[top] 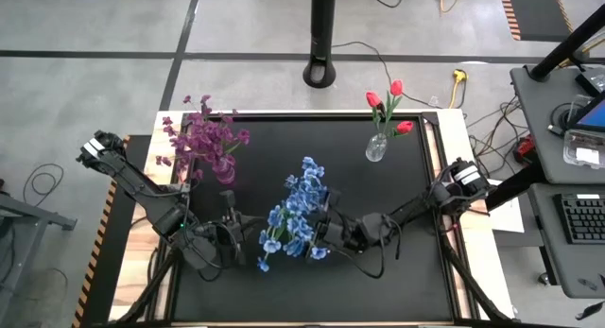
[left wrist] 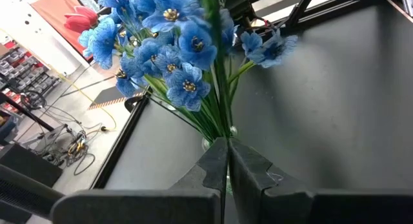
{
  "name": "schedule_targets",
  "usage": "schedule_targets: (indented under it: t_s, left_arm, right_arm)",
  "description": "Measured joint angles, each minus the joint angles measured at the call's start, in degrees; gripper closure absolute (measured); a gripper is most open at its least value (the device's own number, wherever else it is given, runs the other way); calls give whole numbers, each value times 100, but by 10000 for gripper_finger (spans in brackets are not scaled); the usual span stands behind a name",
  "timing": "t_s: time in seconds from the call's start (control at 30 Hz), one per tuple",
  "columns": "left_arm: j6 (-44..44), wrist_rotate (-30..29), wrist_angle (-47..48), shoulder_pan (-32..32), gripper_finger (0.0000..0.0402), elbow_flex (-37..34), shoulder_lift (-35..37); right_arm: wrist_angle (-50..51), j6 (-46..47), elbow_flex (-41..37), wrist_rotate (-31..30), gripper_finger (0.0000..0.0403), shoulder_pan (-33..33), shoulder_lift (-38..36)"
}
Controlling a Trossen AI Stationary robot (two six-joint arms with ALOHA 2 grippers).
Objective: Sort flowers into vase by color
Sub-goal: Put the blue flower into the green crystal vase
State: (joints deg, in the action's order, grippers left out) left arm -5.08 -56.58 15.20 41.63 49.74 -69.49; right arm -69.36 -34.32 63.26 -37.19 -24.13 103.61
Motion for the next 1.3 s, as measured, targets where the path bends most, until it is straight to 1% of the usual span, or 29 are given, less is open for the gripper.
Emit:
schedule_targets:
  t_s: [0.37, 0.8, 0.97, 1.2, 1.3]
  left_arm:
    - [-12, -1, 0, 0, 402, 0, 2]
    - [-18, 0, -4, 0, 402, -2, 4]
    - [-20, 0, -15, 0, 402, -2, 4]
    - [18, -2, -447, -2, 402, -2, 4]
    - [50, -2, -460, -7, 402, 11, 4]
  right_arm:
    - [7, 133, -132, 7, 385, 159, 0]
    - [26, 1, -250, -31, 385, 191, 0]
    - [28, 158, -333, -30, 385, 217, 0]
    - [28, 350, -433, -26, 385, 307, 0]
    - [28, 379, -454, -1, 385, 338, 0]
